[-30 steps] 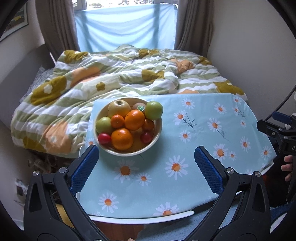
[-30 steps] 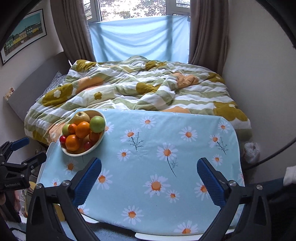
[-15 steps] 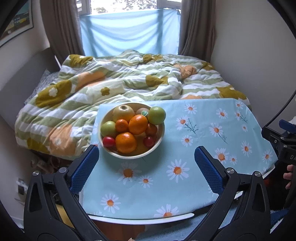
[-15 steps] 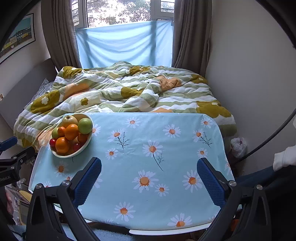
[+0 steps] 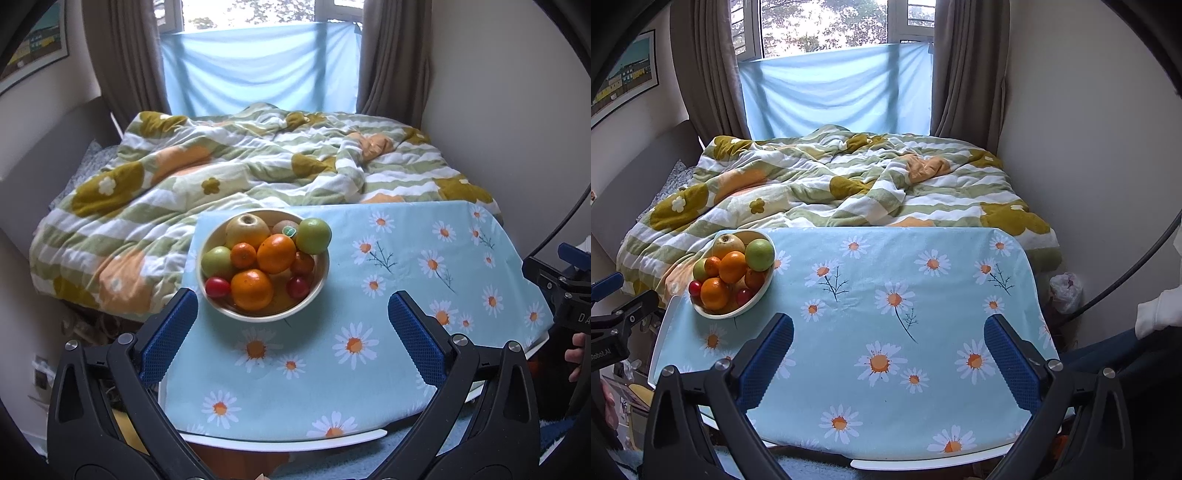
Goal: Organize fruits
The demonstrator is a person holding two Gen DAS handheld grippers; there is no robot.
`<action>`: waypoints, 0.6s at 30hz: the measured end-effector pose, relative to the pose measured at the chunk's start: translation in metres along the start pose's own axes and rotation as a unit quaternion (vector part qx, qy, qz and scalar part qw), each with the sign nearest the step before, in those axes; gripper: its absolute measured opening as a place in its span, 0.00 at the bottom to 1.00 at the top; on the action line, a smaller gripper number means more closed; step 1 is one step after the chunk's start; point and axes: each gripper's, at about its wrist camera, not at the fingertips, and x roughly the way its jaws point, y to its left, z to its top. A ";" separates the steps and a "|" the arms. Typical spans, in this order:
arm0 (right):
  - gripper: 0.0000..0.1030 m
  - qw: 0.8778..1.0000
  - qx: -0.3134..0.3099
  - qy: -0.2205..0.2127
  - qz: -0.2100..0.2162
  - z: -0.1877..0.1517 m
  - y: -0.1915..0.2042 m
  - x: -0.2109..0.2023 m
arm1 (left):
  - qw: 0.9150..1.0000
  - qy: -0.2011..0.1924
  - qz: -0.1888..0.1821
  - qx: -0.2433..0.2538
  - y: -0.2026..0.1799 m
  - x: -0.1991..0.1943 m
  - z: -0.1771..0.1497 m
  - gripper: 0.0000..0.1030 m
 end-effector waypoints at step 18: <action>1.00 1.000 0.009 -0.001 -0.012 0.002 -0.006 0.003 | 1.000 -0.001 0.005 0.001 -0.001 0.001 0.001 1.00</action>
